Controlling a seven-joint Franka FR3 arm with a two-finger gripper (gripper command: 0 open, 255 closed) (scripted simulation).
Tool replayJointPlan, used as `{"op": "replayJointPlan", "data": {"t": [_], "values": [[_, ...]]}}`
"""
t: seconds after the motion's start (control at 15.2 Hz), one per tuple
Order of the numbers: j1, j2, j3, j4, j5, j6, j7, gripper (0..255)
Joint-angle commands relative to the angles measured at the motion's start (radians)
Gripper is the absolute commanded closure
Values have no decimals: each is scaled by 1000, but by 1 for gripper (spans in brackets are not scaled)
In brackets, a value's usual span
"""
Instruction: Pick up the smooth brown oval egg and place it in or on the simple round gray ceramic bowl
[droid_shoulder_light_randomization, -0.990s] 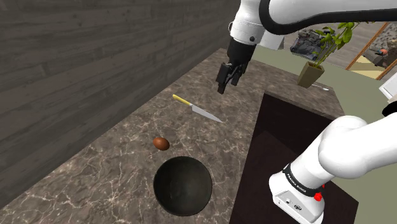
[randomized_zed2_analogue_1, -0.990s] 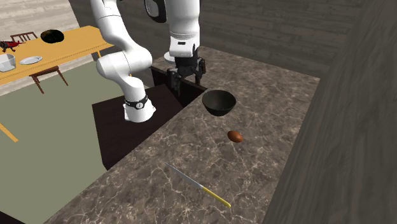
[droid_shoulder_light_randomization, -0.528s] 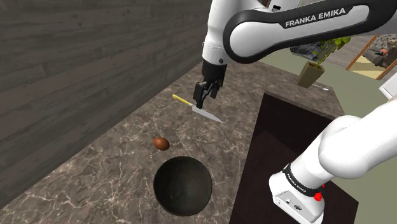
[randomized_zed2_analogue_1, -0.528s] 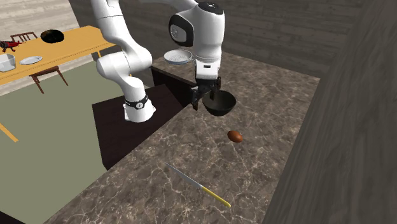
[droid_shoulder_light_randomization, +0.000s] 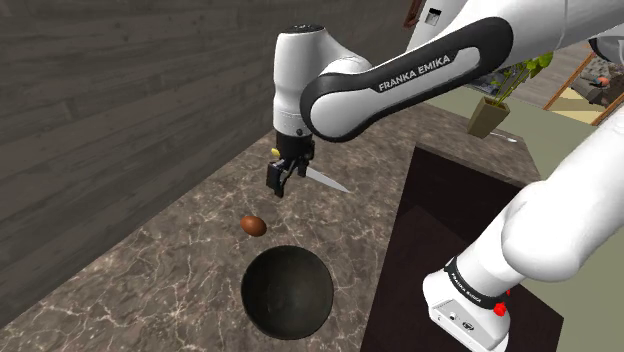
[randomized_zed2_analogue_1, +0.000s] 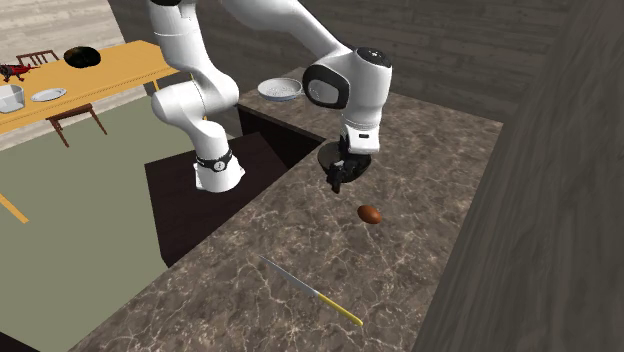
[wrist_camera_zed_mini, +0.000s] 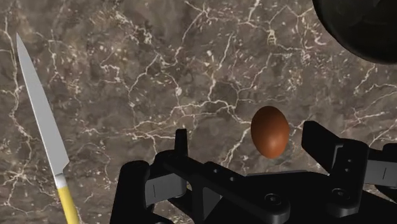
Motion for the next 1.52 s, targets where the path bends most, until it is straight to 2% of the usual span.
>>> {"op": "replayJointPlan", "data": {"t": [0.0,0.59,1.06,1.45], "values": [[12,87,11,38,-54,30,40,0],[139,451,-18,266,-271,73,189,0],[153,509,-44,246,-309,146,213,0],[154,514,-47,244,-312,152,215,0]]}}
